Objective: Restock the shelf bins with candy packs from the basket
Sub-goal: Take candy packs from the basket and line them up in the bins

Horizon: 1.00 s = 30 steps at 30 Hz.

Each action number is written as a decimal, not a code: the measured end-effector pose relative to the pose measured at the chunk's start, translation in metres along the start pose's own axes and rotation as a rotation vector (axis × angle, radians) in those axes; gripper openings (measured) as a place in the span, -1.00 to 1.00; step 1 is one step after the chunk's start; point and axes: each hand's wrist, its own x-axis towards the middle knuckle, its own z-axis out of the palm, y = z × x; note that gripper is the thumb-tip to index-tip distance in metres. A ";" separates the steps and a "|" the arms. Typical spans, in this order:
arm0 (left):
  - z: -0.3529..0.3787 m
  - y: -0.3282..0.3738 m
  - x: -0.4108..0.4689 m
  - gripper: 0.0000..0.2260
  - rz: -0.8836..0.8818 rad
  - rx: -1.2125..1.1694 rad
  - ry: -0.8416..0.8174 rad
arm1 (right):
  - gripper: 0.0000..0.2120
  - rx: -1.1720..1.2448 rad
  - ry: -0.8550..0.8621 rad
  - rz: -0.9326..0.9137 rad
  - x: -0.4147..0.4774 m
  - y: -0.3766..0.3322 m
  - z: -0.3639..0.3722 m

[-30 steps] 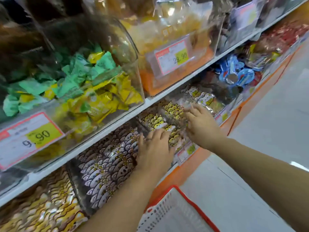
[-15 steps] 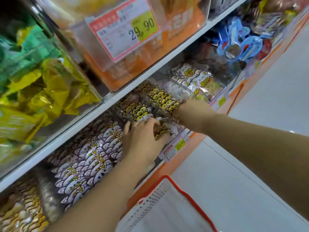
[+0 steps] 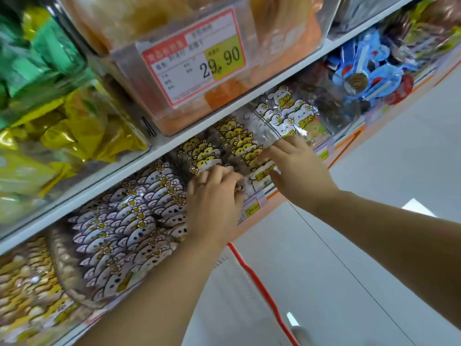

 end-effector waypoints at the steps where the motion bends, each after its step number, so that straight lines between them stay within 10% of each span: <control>1: 0.002 0.001 0.000 -0.74 -0.017 0.021 -0.015 | -0.71 0.002 -0.024 0.006 0.002 0.001 0.000; 7: 0.015 -0.006 0.008 -0.82 0.028 0.125 -0.051 | -0.74 -0.154 -0.441 -0.062 0.040 0.011 0.002; 16: 0.040 0.012 -0.015 -0.96 -0.170 0.104 0.170 | -0.72 -0.448 -0.574 -0.348 0.040 0.010 0.003; 25: 0.045 0.041 -0.020 -0.65 -0.531 -0.095 0.463 | -0.71 0.266 -0.507 -0.366 0.095 0.005 -0.026; 30: 0.058 0.035 -0.018 -0.49 -0.650 -0.014 0.406 | -0.76 0.064 -0.515 -0.556 0.114 -0.021 0.027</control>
